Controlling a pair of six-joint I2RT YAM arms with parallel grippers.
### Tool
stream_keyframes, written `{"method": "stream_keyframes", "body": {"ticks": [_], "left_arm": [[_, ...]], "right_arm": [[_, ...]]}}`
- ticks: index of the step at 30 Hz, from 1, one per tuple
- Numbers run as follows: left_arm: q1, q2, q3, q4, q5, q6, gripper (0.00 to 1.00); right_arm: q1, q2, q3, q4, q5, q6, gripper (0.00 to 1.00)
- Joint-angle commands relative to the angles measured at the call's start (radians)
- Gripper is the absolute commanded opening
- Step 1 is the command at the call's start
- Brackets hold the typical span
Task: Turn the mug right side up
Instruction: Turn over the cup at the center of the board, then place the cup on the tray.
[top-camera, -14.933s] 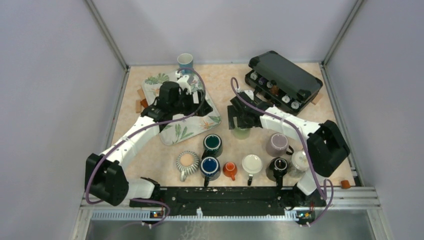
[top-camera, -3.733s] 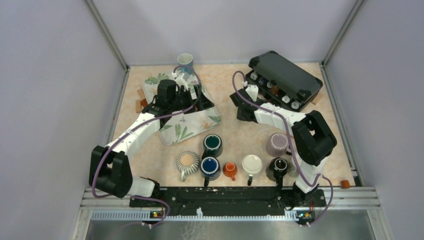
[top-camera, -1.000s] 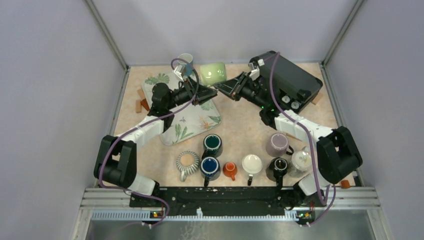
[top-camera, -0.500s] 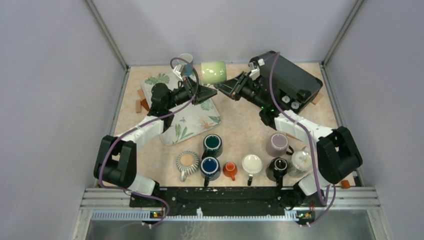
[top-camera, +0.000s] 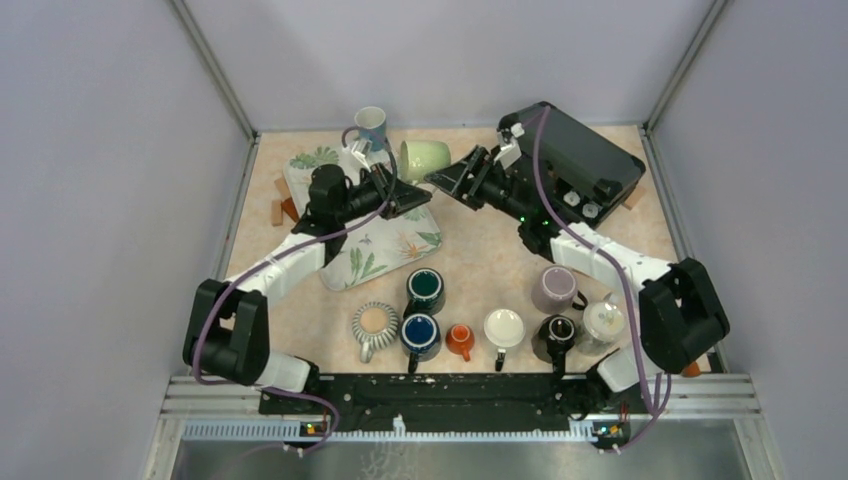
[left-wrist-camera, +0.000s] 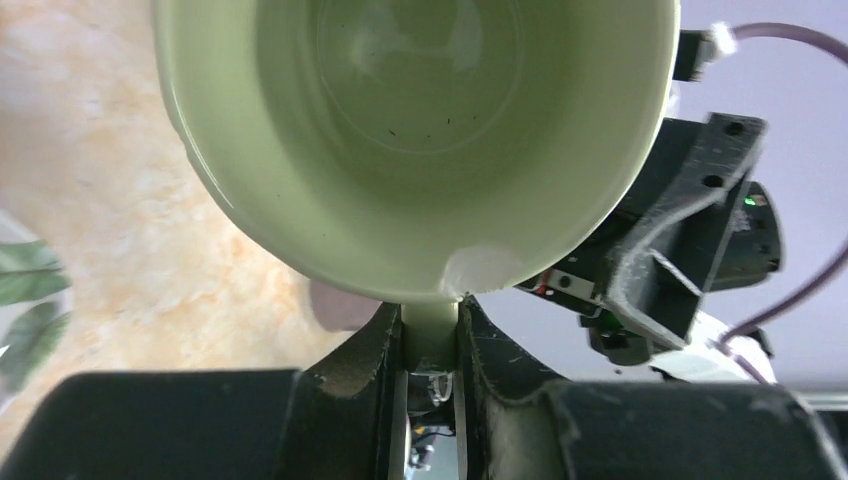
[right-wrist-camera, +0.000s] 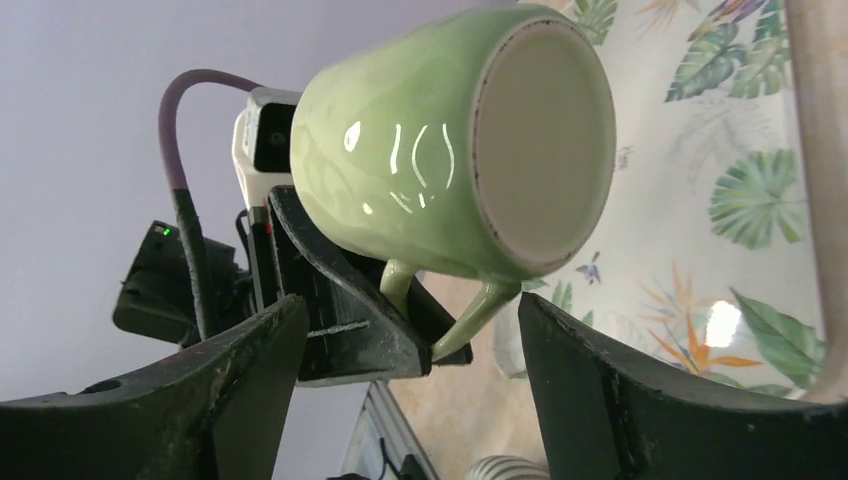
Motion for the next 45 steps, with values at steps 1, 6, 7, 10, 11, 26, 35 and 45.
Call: {"method": "stream_keyframes", "body": {"ticks": [1,6,7,10,11,26,35,45], "left_arm": [[0.016,-0.097,0.087,-0.102,-0.112,0.202,0.00],[0.029,-0.121,0.180,-0.347,-0.279,0.393,0.00],[0.031,-0.119,0.206,-0.403,-0.320,0.440,0.00],[0.040,-0.109,0.264,-0.551,-0.445,0.547,0.00],[0.044,-0.105,0.284,-0.588,-0.489,0.579,0.00],[0.158,0.177,0.594,-0.821,-0.788,0.782,0.00],[0.252,0.399,0.802,-0.922,-0.747,0.846,0.00],[0.265,0.656,1.103,-1.037,-0.761,0.889,0.00]], "right_arm": [[0.007,-0.080,-0.008,-0.068,0.059,-0.098,0.81],[0.007,-0.128,-0.020,-0.175,0.096,-0.153,0.91],[0.007,-0.135,-0.020,-0.199,0.100,-0.165,0.97],[0.007,-0.167,-0.013,-0.276,0.121,-0.212,0.99],[0.007,-0.181,-0.014,-0.308,0.131,-0.225,0.99],[0.007,-0.362,-0.016,-0.544,0.287,-0.388,0.99],[0.007,-0.461,-0.034,-0.591,0.334,-0.409,0.99],[0.007,-0.537,-0.024,-0.656,0.351,-0.419,0.99]]}}
